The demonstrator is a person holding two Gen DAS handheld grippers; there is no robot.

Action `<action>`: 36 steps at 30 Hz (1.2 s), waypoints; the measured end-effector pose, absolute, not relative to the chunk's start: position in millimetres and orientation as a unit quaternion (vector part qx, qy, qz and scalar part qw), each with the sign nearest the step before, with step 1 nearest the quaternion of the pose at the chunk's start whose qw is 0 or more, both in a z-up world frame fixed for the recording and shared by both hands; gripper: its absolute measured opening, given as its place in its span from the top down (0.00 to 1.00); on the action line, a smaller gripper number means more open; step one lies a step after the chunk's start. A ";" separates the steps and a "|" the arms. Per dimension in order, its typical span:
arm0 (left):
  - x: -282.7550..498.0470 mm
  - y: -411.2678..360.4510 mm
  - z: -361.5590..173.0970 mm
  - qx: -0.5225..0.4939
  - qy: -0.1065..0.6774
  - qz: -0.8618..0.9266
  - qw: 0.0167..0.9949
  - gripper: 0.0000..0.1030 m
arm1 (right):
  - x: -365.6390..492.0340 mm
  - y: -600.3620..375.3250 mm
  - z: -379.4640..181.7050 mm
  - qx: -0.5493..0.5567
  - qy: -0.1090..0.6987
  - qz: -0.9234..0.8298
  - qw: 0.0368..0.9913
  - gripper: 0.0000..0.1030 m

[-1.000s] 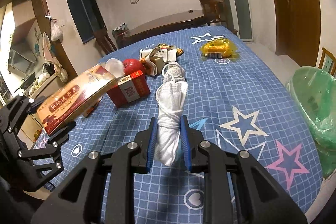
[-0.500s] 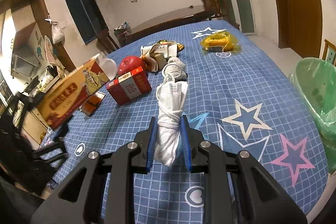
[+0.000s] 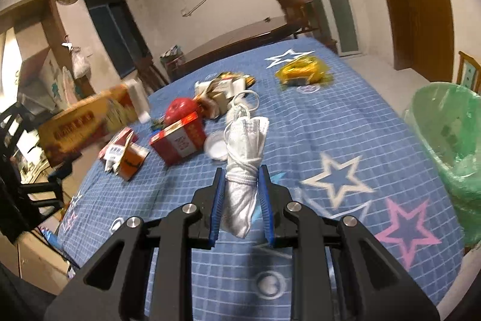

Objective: Collect trash
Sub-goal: 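Carry the brown box and white mask over the green bin with both tools, then open both tools to drop the brown box and mask into the bin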

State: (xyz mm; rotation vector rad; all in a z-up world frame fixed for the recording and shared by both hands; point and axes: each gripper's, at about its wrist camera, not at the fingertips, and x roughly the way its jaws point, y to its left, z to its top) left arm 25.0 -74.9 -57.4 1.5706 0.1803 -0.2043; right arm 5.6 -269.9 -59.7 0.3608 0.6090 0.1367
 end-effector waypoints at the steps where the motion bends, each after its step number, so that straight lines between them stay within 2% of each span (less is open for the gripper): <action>1: 26.5 -82.5 -51.9 0.684 0.083 -0.096 0.718 0.45 | 4.5 -274.4 -58.2 0.178 0.295 0.060 0.937 0.79; 13: 23.4 -198.9 -21.7 0.563 0.042 -0.210 0.798 0.45 | -34.8 -375.1 -16.5 0.143 0.248 -0.094 0.954 0.79; 26: 40.3 -359.3 -7.5 0.416 0.122 -0.412 0.801 0.45 | -75.3 -478.0 -3.9 0.110 0.256 -0.233 0.932 0.79; 36: 65.6 -447.5 -22.8 0.302 0.203 -0.443 0.819 0.45 | -63.2 -513.7 -23.2 0.123 0.299 -0.225 0.919 0.79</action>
